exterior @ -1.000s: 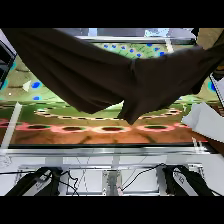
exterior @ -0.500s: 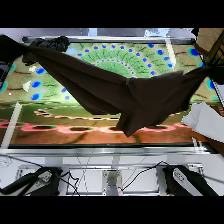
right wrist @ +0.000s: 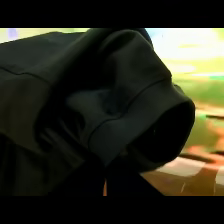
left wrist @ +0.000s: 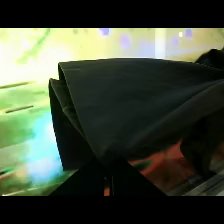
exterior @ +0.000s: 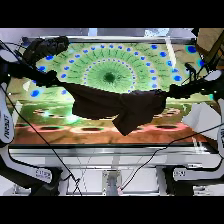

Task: Fold the shirts.

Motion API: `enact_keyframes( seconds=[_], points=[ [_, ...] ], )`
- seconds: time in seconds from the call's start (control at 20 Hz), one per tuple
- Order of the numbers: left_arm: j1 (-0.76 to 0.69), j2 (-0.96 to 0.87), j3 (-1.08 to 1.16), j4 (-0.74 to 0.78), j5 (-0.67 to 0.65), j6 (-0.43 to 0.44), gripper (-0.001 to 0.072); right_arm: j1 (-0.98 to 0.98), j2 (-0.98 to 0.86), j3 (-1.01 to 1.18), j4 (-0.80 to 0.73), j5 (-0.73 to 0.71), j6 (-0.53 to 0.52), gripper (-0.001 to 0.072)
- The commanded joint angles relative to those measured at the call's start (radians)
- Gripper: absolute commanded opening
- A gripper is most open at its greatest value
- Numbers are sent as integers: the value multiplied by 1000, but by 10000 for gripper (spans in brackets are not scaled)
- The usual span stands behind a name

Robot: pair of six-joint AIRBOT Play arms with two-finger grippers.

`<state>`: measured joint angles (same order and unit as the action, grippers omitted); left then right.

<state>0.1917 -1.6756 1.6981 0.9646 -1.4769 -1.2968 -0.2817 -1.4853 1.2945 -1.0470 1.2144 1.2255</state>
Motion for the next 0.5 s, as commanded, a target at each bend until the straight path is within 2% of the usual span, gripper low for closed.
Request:
enact_keyframes(
  seconds=[0.0, 0.1, 0.15, 0.45],
  points=[
    [0, -65, -9, -17, 167, 14, 23, 30, -69, -18, 20, -254, 6, 69],
    [0, -65, -9, -51, 185, 26, 23, 36, -69, -18, 47, -314, 6, 244],
    [0, -65, -9, -60, 182, 33, 24, 36, -69, -18, 64, -320, 7, 269],
    [0, -65, -9, -113, 171, 33, 22, 36, -68, -18, 97, -270, 6, 264]
  ],
)
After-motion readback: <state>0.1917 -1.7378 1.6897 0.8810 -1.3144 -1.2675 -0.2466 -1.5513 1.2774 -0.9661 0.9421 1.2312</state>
